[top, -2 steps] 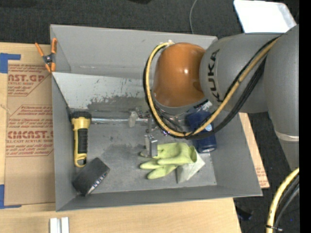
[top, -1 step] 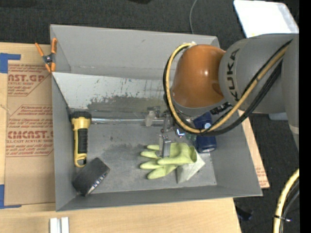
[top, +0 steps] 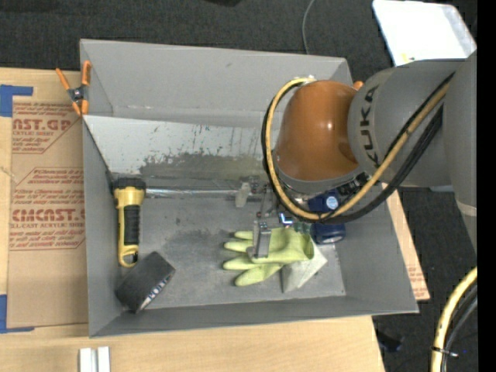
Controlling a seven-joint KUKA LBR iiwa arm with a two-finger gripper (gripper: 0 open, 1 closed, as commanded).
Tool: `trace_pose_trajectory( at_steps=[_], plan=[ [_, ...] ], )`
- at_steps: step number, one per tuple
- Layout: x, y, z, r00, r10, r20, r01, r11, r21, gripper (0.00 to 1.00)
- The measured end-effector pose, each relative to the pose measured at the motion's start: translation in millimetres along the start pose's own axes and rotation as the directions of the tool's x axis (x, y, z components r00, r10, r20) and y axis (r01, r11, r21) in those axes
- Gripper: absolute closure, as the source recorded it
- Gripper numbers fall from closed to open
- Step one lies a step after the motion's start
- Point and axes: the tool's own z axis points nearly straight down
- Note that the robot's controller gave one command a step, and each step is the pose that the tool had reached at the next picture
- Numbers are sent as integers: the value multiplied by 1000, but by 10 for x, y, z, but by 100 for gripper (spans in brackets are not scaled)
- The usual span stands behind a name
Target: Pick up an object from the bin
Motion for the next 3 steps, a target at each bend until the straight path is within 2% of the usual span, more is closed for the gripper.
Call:
trace_pose_trajectory(
  at_steps=[1, 2, 3],
  plan=[
    [-4, -117, 417, 995, -96, 6, 96, 995, -1, 0],
    [109, -188, 709, 988, -156, 6, 156, 988, -3, 0],
    [297, -318, 799, 953, -302, 2, 302, 953, 0, 100]
  ],
)
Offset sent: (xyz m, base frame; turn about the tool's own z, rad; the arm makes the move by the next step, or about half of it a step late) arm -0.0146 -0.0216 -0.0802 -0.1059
